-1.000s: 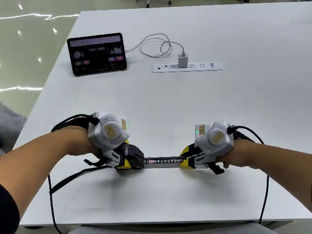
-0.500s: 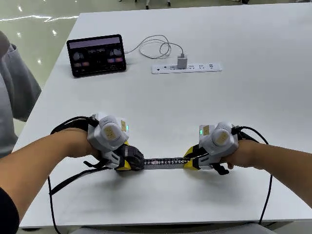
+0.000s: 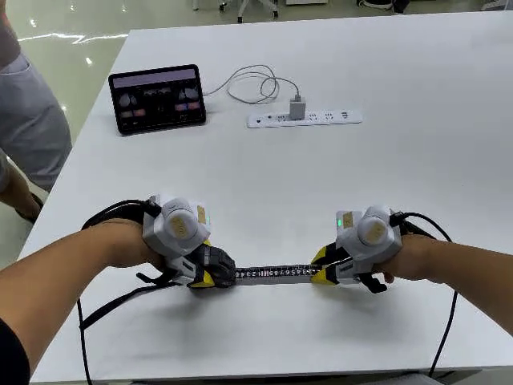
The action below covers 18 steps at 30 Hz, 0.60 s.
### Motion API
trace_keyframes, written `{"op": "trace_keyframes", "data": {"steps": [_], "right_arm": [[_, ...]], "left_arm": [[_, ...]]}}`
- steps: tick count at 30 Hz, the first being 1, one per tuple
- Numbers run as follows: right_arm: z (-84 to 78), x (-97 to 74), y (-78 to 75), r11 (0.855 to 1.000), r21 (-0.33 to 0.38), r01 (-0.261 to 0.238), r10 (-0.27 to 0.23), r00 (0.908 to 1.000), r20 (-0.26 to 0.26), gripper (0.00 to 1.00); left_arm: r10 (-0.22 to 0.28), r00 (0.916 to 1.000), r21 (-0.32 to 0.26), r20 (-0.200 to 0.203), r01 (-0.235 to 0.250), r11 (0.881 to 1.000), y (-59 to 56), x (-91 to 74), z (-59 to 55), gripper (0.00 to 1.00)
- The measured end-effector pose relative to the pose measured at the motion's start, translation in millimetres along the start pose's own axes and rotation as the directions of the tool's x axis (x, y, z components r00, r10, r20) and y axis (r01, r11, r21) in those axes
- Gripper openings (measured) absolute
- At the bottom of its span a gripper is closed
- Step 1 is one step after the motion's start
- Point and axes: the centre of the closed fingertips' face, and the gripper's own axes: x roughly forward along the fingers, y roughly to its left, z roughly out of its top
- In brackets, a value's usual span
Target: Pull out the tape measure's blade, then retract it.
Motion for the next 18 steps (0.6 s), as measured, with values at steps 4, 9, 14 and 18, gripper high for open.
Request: {"op": "trace_keyframes", "data": {"steps": [4, 9, 14, 18], "right_arm": [[-3.2, -3.4, -1.0, 1.0, 0.001, 0.003, -0.003, 1.0, -0.002, 0.11], [-4.7, -5.1, -0.4, 1.0, 0.007, 0.002, -0.002, 1.0, -0.003, 0.11], [-6.1, -6.8, -0.7, 1.0, 0.006, 0.001, -0.001, 1.0, -0.005, 0.11], [-8.2, -8.4, -0.5, 1.0, 0.005, 0.0, 0.0, 1.0, -0.008, 0.11]], "left_arm": [[0.0, 1.0, -0.001, 0.0, 0.0, 1.0, -0.1, 0.2, 0.0, 0.32], [0.0, 1.0, 0.0, 0.0, 0.0, 1.0, -0.3, 0.3, -0.2, 0.32], [0.0, 1.0, -0.002, 0.001, 0.0, 1.0, -0.4, 0.3, -0.1, 0.32], [0.001, 1.0, -0.003, 0.001, -0.001, 1.0, -0.6, 0.3, 0.2, 0.32]]}}
